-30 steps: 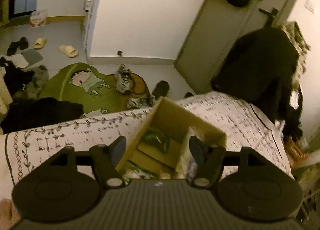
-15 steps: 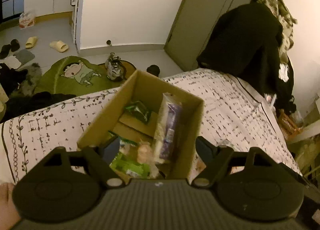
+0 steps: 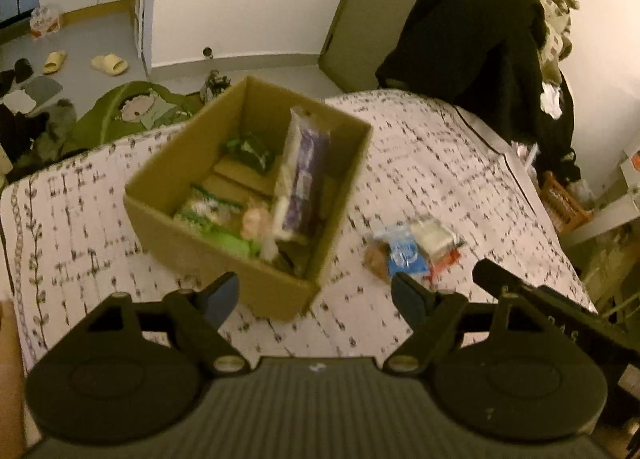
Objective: Organize snacks
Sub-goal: 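Move both tools back toward the remaining snacks on the bed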
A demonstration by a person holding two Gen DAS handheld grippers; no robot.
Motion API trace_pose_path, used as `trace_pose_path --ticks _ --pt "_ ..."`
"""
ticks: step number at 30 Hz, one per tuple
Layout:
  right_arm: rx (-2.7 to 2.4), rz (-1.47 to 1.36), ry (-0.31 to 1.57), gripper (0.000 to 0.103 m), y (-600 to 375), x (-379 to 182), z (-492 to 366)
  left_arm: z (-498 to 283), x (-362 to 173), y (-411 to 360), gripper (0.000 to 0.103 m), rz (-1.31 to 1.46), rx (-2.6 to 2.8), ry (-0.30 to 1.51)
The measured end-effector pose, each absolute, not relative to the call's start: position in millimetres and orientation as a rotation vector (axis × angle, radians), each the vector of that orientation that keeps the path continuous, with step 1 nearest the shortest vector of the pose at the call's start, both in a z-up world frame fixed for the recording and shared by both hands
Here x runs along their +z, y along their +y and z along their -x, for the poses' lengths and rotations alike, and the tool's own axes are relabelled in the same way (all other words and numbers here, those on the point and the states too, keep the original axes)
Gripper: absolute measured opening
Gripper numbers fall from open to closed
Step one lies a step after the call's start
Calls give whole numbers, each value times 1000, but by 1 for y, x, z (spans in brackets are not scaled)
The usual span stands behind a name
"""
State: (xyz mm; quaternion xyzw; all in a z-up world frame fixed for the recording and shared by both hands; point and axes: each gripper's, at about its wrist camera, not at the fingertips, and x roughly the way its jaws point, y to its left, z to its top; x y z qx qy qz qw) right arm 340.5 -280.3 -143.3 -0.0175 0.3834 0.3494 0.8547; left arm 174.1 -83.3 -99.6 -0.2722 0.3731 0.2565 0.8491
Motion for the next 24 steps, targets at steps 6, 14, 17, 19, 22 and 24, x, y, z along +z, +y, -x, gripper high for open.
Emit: trace_pose_path --ticks 6,14,17,19,22,24 --pt "755 73 829 103 -296 -147 -337 -165 -116 -94 82 627 559 824" --pt "718 91 855 103 -310 -157 -335 -159 -146 -108 81 724 554 893" --pt "722 89 860 102 -312 -159 -336 -159 -154 -117 82 726 555 907" --pt "736 102 865 102 -312 -161 -336 -161 -160 -123 81 713 536 923" --pt "735 108 875 102 -312 -164 -337 -164 -171 -128 82 743 511 960" --pt "743 103 878 102 -313 -165 -337 -167 -176 -129 82 752 515 975"
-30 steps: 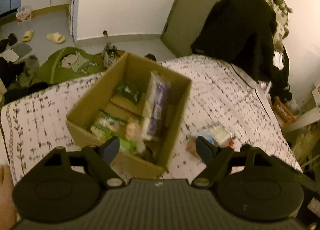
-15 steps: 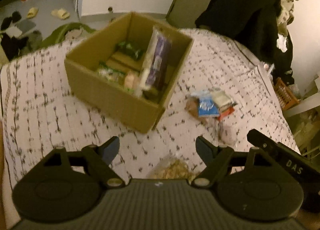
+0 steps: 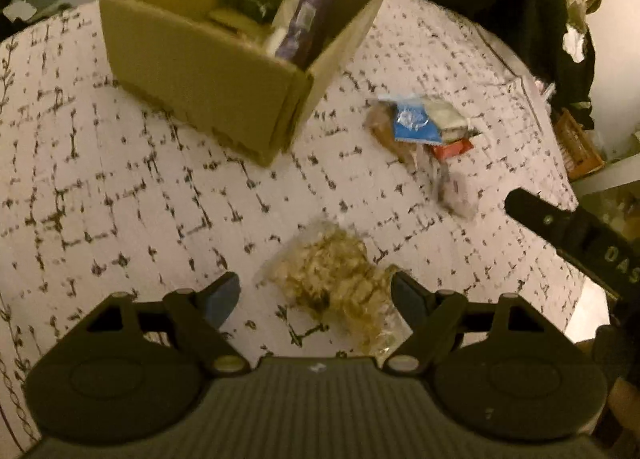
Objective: Organize snacks
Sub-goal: 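Move both tools back toward the remaining snacks on the bed, then grasp the pink-wrapped packet with the right tool while the left grasps the clear crispy-snack bag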
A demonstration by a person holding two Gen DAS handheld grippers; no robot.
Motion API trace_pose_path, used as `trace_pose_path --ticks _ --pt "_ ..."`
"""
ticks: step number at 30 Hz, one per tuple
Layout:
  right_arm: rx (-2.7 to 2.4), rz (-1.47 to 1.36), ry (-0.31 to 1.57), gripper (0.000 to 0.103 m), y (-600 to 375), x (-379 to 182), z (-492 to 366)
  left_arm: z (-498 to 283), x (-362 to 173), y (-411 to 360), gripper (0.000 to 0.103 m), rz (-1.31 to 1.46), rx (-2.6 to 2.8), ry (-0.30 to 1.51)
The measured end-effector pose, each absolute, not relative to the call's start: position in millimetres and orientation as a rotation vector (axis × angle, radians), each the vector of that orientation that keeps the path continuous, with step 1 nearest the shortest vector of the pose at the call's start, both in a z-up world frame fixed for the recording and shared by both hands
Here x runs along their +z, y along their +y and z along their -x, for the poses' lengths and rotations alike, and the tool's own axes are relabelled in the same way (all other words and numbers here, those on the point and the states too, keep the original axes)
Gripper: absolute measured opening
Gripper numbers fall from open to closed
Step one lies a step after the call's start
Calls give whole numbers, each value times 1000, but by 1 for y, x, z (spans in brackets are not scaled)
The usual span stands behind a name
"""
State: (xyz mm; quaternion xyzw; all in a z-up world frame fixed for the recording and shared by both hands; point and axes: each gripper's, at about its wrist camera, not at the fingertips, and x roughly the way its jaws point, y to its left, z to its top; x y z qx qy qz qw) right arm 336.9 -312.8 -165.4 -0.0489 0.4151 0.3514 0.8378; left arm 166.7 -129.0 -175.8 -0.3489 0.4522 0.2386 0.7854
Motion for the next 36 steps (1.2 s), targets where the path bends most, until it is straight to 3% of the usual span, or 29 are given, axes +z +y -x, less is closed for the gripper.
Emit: trace_pose_path --ticks 9,16,20,23,26,31,36 --pt "757 110 880 102 -307 -170 -337 -183 -192 -138 82 681 496 981" --pt "741 111 889 102 -307 -173 -340 -196 -204 -149 99 582 451 1019" --pt "738 114 894 102 -306 -176 -341 -196 -209 -152 99 551 445 1005" --pt "739 132 898 102 -302 -179 -340 -194 -207 -149 93 536 433 993" --pt "749 143 901 102 -298 -181 -339 -190 -202 -142 80 546 425 968" --pt "764 195 874 102 -286 -187 -335 -178 -197 -134 71 574 436 920" --pt "775 229 837 99 -276 -191 -335 -168 -194 -126 71 604 448 897"
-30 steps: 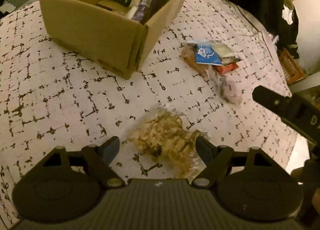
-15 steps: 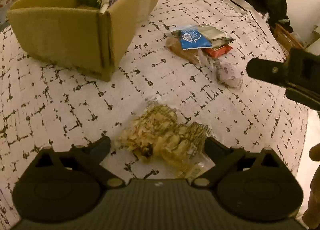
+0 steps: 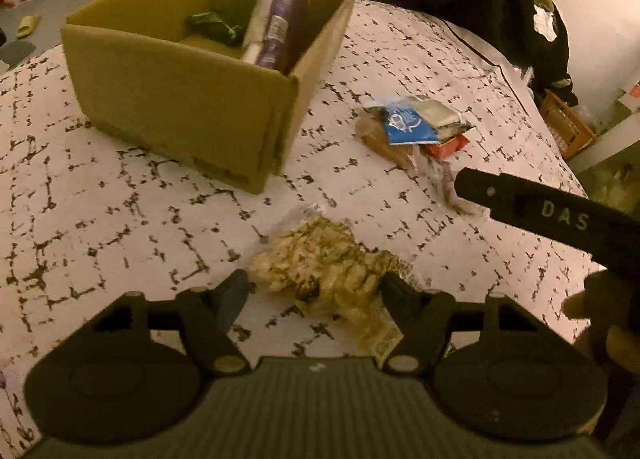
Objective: Organize snacks
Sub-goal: 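Grasp the pink-wrapped packet with the right tool while the left grasps the clear crispy-snack bag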
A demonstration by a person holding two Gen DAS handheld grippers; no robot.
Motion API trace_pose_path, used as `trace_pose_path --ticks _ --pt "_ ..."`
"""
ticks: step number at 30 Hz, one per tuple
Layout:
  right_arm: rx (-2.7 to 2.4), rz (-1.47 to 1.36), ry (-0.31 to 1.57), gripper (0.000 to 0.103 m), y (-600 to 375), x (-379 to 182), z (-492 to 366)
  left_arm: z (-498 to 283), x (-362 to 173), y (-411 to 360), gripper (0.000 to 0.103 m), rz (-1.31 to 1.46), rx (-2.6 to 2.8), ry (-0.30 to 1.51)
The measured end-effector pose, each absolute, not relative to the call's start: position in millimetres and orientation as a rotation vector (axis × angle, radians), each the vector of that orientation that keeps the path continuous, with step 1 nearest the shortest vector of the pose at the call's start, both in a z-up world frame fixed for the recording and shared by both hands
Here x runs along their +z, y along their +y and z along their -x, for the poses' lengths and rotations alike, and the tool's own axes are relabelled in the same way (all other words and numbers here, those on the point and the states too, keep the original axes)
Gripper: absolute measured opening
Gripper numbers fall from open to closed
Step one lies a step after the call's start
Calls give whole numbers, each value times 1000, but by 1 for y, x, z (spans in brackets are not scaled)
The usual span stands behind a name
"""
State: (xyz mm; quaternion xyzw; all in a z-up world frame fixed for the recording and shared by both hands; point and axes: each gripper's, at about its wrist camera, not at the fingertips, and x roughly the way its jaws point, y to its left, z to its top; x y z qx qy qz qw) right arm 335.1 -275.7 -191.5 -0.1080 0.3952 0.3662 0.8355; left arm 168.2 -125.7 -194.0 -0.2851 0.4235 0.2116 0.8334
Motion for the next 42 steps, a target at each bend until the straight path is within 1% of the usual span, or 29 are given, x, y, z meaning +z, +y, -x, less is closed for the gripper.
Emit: trace_pose_path --ticks 5,7,9,10,11,12,13,14,16,17,18,20,21,22,23,24,25,26,27,28,30,32,35,42 --pt "778 261 820 87 -267 -203 -340 -159 -190 -114 70 627 483 872" --pt "762 284 802 86 -264 -206 -341 -157 -188 -112 63 628 471 870" --pt "751 287 794 83 -263 -208 -343 -157 -186 -110 62 637 466 865" --pt "743 286 790 80 -263 -209 -344 -158 -185 -110 61 637 467 862" --pt "736 285 789 79 -262 -210 -345 -158 -184 -109 57 634 469 857" --pt "731 285 795 78 -261 -212 -345 -157 -184 -108 40 635 474 856" --pt "735 283 804 76 -260 -214 -346 -158 -185 -105 14 668 465 866" --pt "742 282 810 75 -258 -216 -346 -158 -188 -103 0 696 455 881" --pt "751 314 812 75 -252 -220 -342 -157 -189 -101 0 693 460 887" --pt "754 342 813 71 -249 -223 -341 -156 -188 -101 0 685 467 884" --pt "753 362 817 69 -246 -225 -339 -154 -188 -100 0 694 468 885" --pt "738 396 826 57 -243 -230 -339 -155 -189 -99 0 703 446 904" --pt "734 405 824 53 -242 -230 -339 -157 -190 -100 0 701 436 917" --pt "736 406 820 49 -242 -229 -339 -159 -188 -101 3 691 439 921" --pt "737 402 822 48 -243 -229 -339 -160 -186 -101 4 678 436 914" --pt "735 399 828 47 -243 -228 -340 -161 -185 -101 10 678 423 905" --pt "732 397 833 46 -245 -227 -340 -160 -184 -99 22 696 401 895" --pt "735 393 833 45 -246 -225 -339 -160 -184 -95 32 727 391 883" --pt "740 391 834 44 -248 -224 -338 -159 -184 -93 50 745 407 872" --pt "742 387 835 42 -248 -223 -338 -157 -182 -91 60 758 439 850" --pt "745 377 841 41 -250 -220 -337 -158 -180 -91 68 754 449 819" --pt "762 373 835 40 -252 -219 -335 -161 -182 -90 69 787 439 824" --pt "772 407 770 40 -248 -218 -332 -159 -189 -87 69 883 445 818" --pt "797 450 735 40 -239 -227 -337 -159 -196 -90 69 901 460 824"
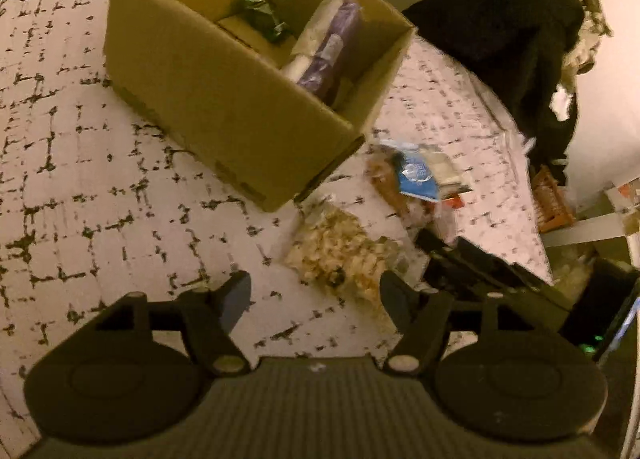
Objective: Organize snacks
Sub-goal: 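Grasp the pink-wrapped packet with the right tool while the left grasps the clear crispy-snack bag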
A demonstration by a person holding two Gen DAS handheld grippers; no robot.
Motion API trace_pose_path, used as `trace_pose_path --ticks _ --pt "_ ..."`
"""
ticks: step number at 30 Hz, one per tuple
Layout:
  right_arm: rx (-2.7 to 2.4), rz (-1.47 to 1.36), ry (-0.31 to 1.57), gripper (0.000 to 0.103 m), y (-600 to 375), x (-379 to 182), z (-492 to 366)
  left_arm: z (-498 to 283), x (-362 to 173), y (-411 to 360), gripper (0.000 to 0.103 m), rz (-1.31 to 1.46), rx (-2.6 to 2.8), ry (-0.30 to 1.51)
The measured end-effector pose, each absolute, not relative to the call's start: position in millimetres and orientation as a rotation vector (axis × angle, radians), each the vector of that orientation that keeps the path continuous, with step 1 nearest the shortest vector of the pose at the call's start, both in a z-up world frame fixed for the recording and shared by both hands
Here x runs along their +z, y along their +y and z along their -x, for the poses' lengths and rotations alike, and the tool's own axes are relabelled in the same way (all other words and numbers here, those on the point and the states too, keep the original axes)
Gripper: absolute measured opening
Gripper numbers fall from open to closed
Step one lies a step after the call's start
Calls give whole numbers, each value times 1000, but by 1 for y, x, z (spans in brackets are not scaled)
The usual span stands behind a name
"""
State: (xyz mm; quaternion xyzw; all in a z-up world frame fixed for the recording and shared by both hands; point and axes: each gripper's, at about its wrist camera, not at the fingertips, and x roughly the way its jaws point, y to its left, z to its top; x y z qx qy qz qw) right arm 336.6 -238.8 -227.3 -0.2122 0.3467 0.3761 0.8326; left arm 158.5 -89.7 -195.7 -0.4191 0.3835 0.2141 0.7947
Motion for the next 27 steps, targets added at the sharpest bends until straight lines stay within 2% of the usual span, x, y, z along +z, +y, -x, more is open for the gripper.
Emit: trace_pose_path --ticks 7,19,27 --pt "901 592 705 40 -233 -228 -313 -163 -200 -84 69 942 497 816" --pt "1120 612 771 40 -235 -214 -272 -177 -201 -87 74 922 545 846" --pt "1007 594 814 40 -252 -212 -285 -186 -201 -98 74 806 542 895"
